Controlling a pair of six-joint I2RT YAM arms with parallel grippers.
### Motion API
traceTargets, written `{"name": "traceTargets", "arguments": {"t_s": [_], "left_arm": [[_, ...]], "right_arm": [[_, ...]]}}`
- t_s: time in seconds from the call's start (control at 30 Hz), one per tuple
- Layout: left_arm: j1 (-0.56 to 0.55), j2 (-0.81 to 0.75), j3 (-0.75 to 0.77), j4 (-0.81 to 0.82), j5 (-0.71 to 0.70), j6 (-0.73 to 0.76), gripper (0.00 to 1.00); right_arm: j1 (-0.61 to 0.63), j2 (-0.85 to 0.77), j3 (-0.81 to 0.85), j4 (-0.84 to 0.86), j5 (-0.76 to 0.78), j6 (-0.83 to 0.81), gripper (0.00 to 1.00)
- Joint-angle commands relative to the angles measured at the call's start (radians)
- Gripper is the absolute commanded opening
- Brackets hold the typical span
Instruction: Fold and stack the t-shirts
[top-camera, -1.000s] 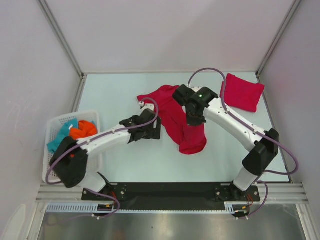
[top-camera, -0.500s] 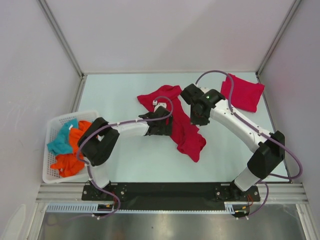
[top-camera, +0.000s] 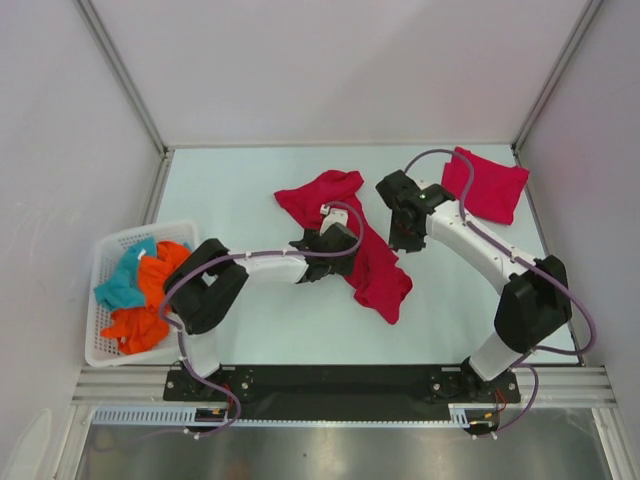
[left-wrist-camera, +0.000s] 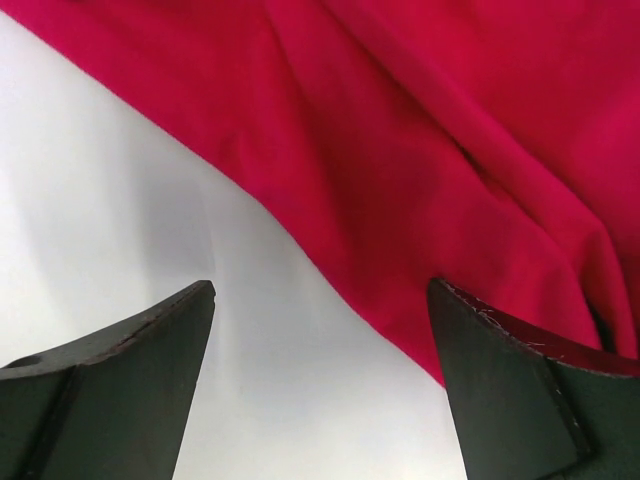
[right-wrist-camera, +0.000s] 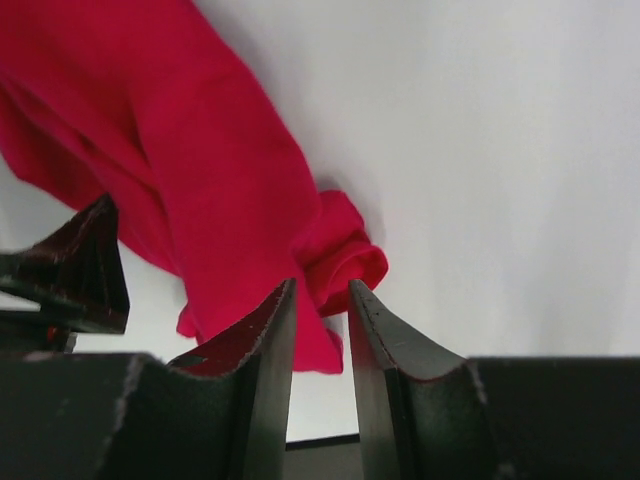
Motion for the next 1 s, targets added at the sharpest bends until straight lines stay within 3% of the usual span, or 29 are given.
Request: {"name": "traceTargets", "arguments": {"t_s": [0.0, 0.43, 0.73, 0.97], "left_arm": [[-0.011, -0.037, -0.033, 0.163, -0.067, 0.049, 0.93], [-0.022, -0.165, -0.108, 0.102, -0.094, 0.023, 0.93], [-0.013, -0.302, -0.102, -0.048, -0.141, -0.014, 0.93], [0.049, -0.4, -0.114, -0.152, -0.063, -0.072, 0.93]], "right_arm": [[-0.033, 0.05, -0.011, 0.088, 0.019, -0.015, 0.32], [-0.089, 0.294, -0.109, 0.237, 0.022, -0.029, 0.28], [-0.035, 0.203, -0.258, 0.22, -0.019, -0.006, 0.26], [0.137, 0.064, -0.382, 0.13, -0.064, 0.111, 0.26]]}}
